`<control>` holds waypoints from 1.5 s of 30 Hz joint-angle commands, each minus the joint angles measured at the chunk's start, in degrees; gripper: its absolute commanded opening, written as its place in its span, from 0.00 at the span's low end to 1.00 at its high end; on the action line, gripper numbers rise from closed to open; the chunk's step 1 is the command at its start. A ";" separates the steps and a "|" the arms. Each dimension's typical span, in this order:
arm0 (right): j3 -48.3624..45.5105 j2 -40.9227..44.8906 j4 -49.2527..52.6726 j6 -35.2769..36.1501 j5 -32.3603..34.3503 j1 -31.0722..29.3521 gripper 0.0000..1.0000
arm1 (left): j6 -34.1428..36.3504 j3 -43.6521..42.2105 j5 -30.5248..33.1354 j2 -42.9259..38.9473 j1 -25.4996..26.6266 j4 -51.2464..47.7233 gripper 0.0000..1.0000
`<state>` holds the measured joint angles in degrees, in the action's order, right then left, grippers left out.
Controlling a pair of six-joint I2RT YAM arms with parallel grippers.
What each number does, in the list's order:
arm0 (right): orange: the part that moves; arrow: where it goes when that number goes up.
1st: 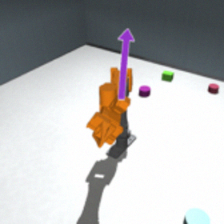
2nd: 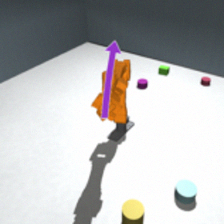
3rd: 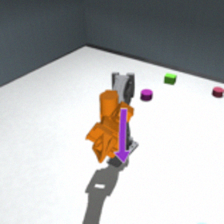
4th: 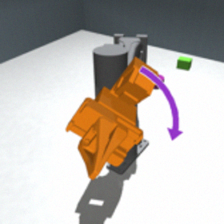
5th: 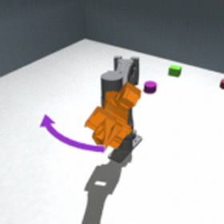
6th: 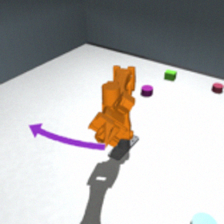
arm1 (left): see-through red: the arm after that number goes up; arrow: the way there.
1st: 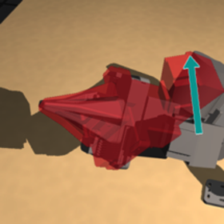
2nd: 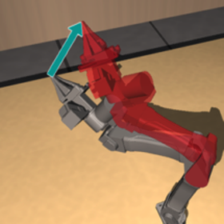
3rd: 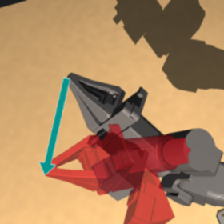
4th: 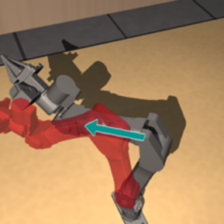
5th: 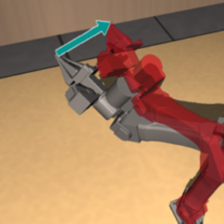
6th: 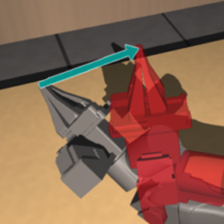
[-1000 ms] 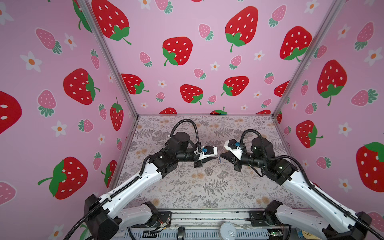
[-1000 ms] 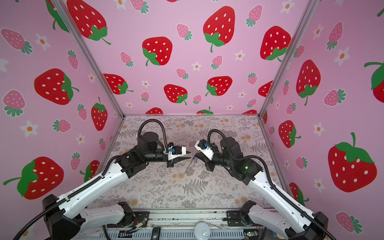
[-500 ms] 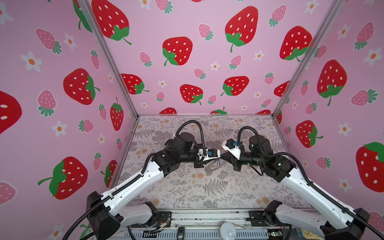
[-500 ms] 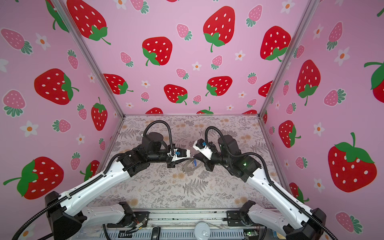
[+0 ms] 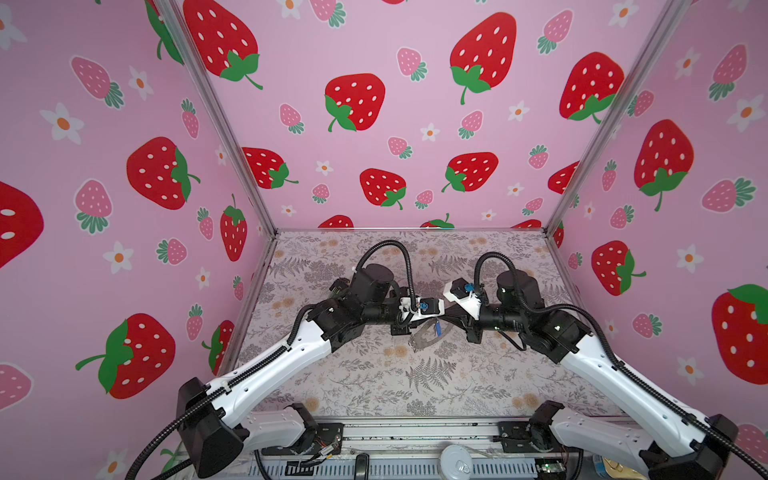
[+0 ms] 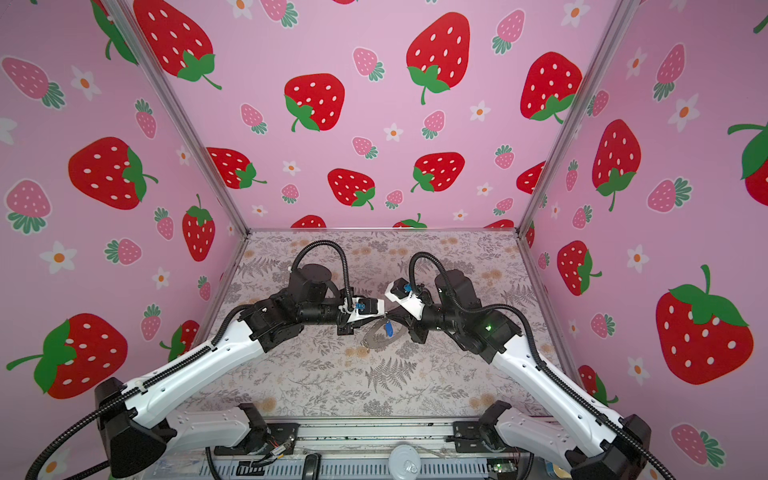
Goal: Put the keys on the keyring
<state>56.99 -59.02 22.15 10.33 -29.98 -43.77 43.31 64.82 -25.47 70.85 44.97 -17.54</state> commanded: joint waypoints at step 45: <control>-11.80 10.54 -16.12 -0.04 7.63 -0.41 0.40 | -27.26 -6.58 -10.08 -2.28 -4.98 22.60 0.00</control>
<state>46.15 -48.58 9.98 11.38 -22.46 -43.88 21.06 58.98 -33.67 70.15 40.25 -3.42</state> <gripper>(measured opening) 0.399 0.050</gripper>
